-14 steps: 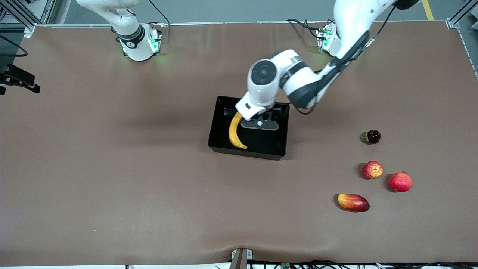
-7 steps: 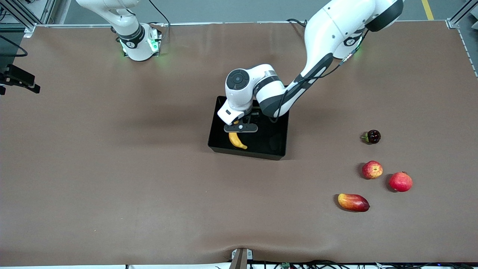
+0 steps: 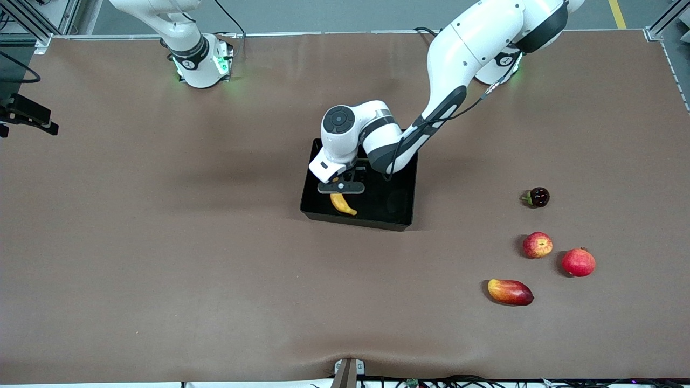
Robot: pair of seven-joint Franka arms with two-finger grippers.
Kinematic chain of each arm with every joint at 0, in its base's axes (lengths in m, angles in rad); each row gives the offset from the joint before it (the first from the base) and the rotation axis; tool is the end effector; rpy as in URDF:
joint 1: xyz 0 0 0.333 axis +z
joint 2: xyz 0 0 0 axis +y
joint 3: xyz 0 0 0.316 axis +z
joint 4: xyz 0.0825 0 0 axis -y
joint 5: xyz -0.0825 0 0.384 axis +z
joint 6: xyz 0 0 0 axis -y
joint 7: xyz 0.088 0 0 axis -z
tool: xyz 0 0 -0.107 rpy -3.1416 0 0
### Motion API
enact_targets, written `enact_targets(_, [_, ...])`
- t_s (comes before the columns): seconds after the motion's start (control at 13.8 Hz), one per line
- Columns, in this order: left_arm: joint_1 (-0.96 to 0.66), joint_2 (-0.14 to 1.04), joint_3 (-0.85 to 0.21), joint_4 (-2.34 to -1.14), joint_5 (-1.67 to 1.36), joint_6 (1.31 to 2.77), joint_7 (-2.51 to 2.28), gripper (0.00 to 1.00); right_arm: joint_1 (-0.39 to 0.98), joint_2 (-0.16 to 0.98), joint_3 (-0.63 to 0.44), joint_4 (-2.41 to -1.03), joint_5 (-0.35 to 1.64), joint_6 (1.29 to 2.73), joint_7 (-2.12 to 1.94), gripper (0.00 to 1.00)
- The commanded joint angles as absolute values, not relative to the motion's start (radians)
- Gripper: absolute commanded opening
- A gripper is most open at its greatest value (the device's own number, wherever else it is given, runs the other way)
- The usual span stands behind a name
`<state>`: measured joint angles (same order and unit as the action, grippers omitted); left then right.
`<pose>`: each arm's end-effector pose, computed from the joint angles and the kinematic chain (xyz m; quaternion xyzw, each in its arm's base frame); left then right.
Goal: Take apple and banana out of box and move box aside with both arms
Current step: 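Lower the left gripper into the box and grasp the yellow banana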
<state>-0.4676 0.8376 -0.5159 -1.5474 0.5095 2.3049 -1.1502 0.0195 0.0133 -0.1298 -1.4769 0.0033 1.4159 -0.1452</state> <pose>0.4463 -0.5482 0.2032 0.9996 -0.0087 0.0167 0.0210 0.5394 -0.0588 0.6478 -0.9992 -0.0176 0.0367 0.0055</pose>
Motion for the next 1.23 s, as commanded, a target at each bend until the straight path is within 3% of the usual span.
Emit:
enact_targets(0.0, [-0.509,0.874,-0.466,-1.519,0.535,2.356,-1.181,1.0,0.002,0.034,-0.121,-1.465,0.011,1.408,-0.153,1.0])
enact_targets(0.22, [-0.514,0.882,-0.465,-1.52,0.538,2.358,-1.172,0.99,0.003,0.035,-0.121,-1.465,0.012,1.405,-0.15,1.0])
enact_targets(0.29, [-0.514,0.888,-0.465,-1.52,0.537,2.358,-1.172,0.96,0.003,0.037,-0.121,-1.465,0.012,1.405,-0.152,1.0])
enact_targets(0.36, [-0.515,0.897,-0.465,-1.519,0.541,2.361,-1.167,0.87,0.003,0.047,-0.121,-1.466,0.012,1.405,-0.155,1.0])
enact_targets(0.58, [-0.532,0.905,-0.462,-1.52,0.586,2.372,-1.18,0.17,0.005,0.077,-0.121,-1.466,0.011,1.405,-0.158,1.0])
enact_targets(0.65, [-0.532,0.905,-0.462,-1.52,0.586,2.372,-1.18,0.0,0.008,0.081,-0.121,-1.47,0.011,1.405,-0.158,1.0])
enact_targets(1.16, [-0.526,0.819,-0.466,-1.519,0.591,2.324,-1.18,0.0,0.015,0.138,-0.117,-1.473,0.056,1.384,-0.146,1.0])
